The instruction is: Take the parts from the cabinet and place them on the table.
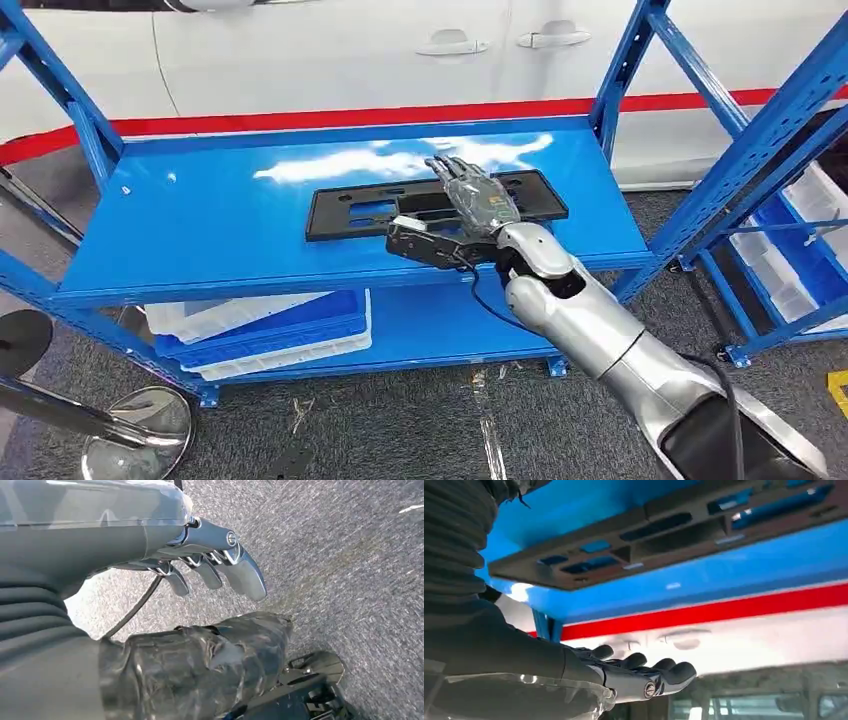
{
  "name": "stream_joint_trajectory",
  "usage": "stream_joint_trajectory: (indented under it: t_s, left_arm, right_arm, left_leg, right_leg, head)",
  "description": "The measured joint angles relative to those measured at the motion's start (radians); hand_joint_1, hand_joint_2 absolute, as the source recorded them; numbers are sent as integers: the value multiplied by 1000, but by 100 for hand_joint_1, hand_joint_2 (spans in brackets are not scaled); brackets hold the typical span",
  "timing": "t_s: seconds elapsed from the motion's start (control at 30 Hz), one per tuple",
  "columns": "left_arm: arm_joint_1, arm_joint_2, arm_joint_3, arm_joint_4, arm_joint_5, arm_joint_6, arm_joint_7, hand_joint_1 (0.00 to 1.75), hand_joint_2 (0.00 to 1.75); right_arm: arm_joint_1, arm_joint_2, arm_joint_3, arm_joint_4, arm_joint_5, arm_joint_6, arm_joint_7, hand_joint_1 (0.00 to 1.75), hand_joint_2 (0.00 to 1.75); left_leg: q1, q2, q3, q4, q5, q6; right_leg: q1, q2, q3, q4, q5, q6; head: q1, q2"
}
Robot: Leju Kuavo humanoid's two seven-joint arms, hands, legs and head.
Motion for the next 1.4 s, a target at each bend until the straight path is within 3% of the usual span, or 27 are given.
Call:
stream_joint_trajectory:
  t_s: [0.3,0.53,0.63,0.73,0.87,1.17,1.4]
  left_arm:
    - [7,-3,16,0,-40,-16,0,0,0]
    - [9,-6,24,8,-78,-33,0,0,0]
    - [6,11,31,-12,-251,-12,0,0,0]
    - [-12,63,50,-92,-471,-83,0,0,0]
    - [-11,92,90,-157,-635,-110,0,0,0]
    - [-6,92,138,-150,-742,-73,-11,0,0]
    - [-1,92,159,-140,-787,-87,-9,0,0]
  right_arm:
    - [3,19,6,80,2,32,-11,0,175]
    - [3,22,22,135,17,-9,-11,0,175]
    - [-2,43,22,173,20,-49,-24,0,175]
    - [-17,85,22,211,24,-77,-25,0,175]
    - [-48,128,22,252,22,-80,-25,0,175]
    - [-66,177,22,306,8,-80,-32,0,175]
    - [-71,191,22,333,8,-68,-36,0,175]
  left_leg:
    - [0,0,0,0,0,0]
    - [0,0,0,0,0,0]
    - [1,1,0,0,0,0]
    - [1,1,1,0,1,-1]
    - [1,1,1,0,1,-1]
    - [1,1,1,0,1,-2]
    - [1,1,1,0,1,-2]
  right_leg:
    - [0,0,0,0,0,0]
    - [0,0,0,0,0,0]
    - [1,1,0,0,0,0]
    - [1,1,0,1,0,0]
    - [1,2,0,2,0,0]
    - [1,2,-1,2,0,0]
    - [1,2,-1,2,0,0]
  head:
    - [0,0]
    - [0,0]
    - [0,0]
    - [0,0]
    - [0,0]
    - [0,0]
    - [0,0]
